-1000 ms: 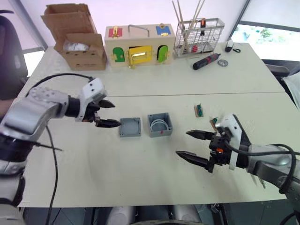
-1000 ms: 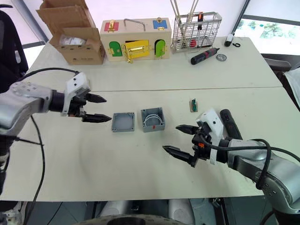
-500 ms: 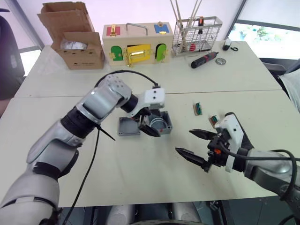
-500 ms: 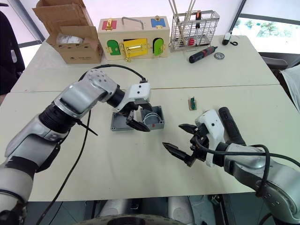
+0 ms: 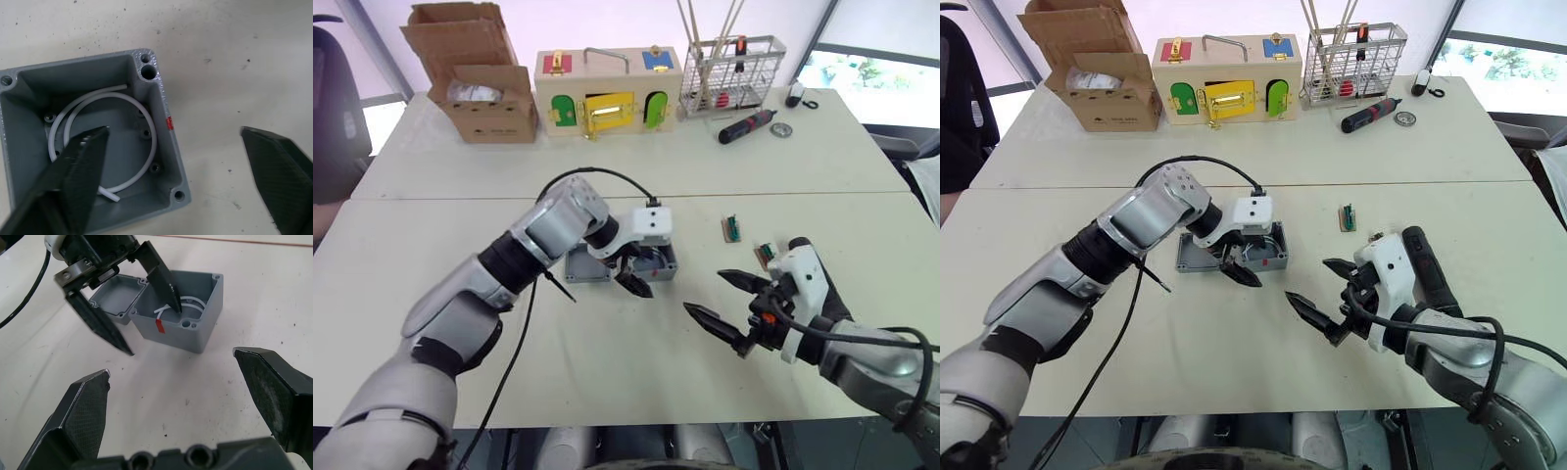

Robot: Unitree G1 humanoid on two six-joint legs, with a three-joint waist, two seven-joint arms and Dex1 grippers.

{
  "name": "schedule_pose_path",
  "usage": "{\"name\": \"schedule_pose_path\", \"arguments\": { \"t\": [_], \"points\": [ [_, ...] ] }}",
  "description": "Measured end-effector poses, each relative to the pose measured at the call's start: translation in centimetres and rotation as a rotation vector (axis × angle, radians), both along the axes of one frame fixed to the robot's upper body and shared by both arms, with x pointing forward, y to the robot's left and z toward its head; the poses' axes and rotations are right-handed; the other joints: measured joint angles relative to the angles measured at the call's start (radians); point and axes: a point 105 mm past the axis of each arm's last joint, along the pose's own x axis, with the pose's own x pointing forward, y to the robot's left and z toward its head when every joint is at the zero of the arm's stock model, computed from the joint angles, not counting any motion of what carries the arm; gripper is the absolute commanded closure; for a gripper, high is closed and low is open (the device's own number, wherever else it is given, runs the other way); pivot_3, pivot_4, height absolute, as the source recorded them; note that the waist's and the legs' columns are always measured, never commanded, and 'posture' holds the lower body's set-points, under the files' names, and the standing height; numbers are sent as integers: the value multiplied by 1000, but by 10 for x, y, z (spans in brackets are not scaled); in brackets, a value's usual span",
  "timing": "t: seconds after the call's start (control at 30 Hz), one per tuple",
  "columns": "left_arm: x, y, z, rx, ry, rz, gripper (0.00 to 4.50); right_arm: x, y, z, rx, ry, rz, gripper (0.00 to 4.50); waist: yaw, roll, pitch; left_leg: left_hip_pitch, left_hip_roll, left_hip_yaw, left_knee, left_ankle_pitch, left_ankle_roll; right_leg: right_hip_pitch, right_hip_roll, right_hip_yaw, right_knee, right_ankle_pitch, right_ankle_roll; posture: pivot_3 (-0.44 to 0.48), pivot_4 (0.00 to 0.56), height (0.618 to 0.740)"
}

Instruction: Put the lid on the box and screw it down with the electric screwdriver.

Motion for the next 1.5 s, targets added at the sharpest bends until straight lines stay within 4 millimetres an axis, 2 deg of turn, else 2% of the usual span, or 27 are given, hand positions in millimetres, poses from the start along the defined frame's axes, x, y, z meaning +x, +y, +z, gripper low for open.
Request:
{"name": "schedule_pose_path", "arguments": {
  "t": [0.17, 0.2, 0.23, 0.3, 0.53, 0.6, 0.73, 0.83, 0.9, 1.03, 1.13, 1.17, 1.2, 1.27, 1.33, 1.43, 1.47, 1.5],
  "points": [
    [2, -7, -4, 2, -8, 9, 4363, 2, -1, 0, -1, -19, -20, 0, -1, 0, 0, 0, 0, 0, 0, 0, 0, 0, 0, 0, 1, 0, 0, 0, 150, 737],
    [3, -7, -2, -6, -23, 6, 4444, 2, -2, 0, -3, -19, -24, 0, -1, 0, 0, 0, 0, 0, 0, 0, 0, 0, 0, 0, 1, 0, 0, 0, 150, 737],
    [4, -8, 5, -16, -43, -5, 4444, 2, -2, -1, -4, -19, -26, 0, 1, 0, -1, 1, 0, -1, 0, 0, 0, 0, 0, 0, 1, 0, 0, 0, 150, 737],
    [2, -6, -1, 4, -35, -8, 4444, 3, -2, 0, 0, -26, -31, 0, 1, 1, -1, 2, 0, 0, 0, -1, 1, 3, 0, 0, 1, 0, 0, 0, 150, 737],
    [3, -5, -1, 0, -52, -46, 4444, 1, -4, -3, 0, -11, -40, 0, 1, 1, -1, 2, 0, -1, 1, -1, 1, 3, 0, 0, 1, 0, 0, 0, 150, 737],
    [-1, -6, 2, -20, -79, -141, 4444, -2, -7, -3, 1, -1, -36, 0, 1, 1, -1, 2, 0, -1, 1, 0, 0, 3, 0, 0, 1, 0, 0, 0, 150, 737],
    [-24, -9, 4, -86, -104, -416, 4444, -7, -17, -1, -22, 19, -30, 0, 1, 1, -1, 1, 0, -1, 1, 1, -2, 3, -1, 0, -1, 0, 0, 0, 150, 737],
    [-33, -8, 5, -91, -115, -541, 4444, -10, -21, -2, -30, 38, -29, 0, 0, 1, -1, 1, 0, -1, 1, -1, 1, 3, -1, 0, -1, 0, 0, 0, 150, 737],
    [-34, -7, 3, -91, -130, -588, 4444, -11, -23, -1, -36, 39, -28, 0, 0, 1, -1, 2, 0, -1, 1, -1, 2, 3, 0, 0, 0, 0, 0, 0, 150, 737],
    [-30, -7, -14, -70, -155, -621, 4444, -11, -24, 0, -38, 37, -30, 0, 1, 1, -1, 2, 0, -1, 1, -1, 3, 3, 0, 0, 0, 0, 0, 0, 150, 737],
    [-29, -12, -18, -75, -178, -640, 4444, -9, -23, 3, -36, 24, -31, 0, 1, 1, -1, 2, 0, -1, 1, -1, 3, 3, 0, 0, 0, 0, 0, 0, 150, 737],
    [-28, -12, -18, -75, -186, -643, 3885, -8, -22, 3, -37, 20, -33, 0, 1, 1, -1, 2, 0, -1, 1, -1, 3, 3, 0, 0, 0, 0, 1, 0, 150, 737],
    [-25, -12, -21, -68, -191, -634, 3617, -7, -21, 4, -36, 15, -29, 0, 1, 1, -1, 2, 0, -1, 1, -1, 3, 4, 0, 0, 0, 0, 1, 0, 150, 737],
    [-24, -13, -23, -61, -197, -629, 2487, -7, -19, 5, -35, 12, -23, 0, 0, 1, -1, 2, 0, -1, 1, -1, 3, 3, 0, 0, 0, 1, 1, 0, 150, 737],
    [-22, -12, -25, -56, -203, -626, 1796, -7, -18, 5, -35, 13, -18, 0, 0, 1, -1, 2, 0, -1, 1, -1, 3, 3, 0, 0, 0, 1, 1, 0, 150, 737],
    [-20, -12, -24, -55, -215, -615, 354, -6, -17, 7, -37, 5, -10, 0, 0, 1, -1, 2, 0, -1, 1, -1, 3, 3, 0, 0, 0, 1, 1, 0, 150, 737],
    [-19, -12, -23, -59, -218, -603, 24, -6, -16, 7, -38, 5, -7, 0, 0, 1, -1, 2, 0, -1, 1, -1, 3, 3, 0, 0, 0, 1, 1, 0, 150, 737],
    [-17, -12, -20, -70, -219, -574, 24, -6, -16, 7, -40, 7, -1, 0, 0, 1, -1, 2, 0, -1, 1, -1, 3, 3, 0, 0, 0, 1, 1, 0, 150, 737]
  ]
}}
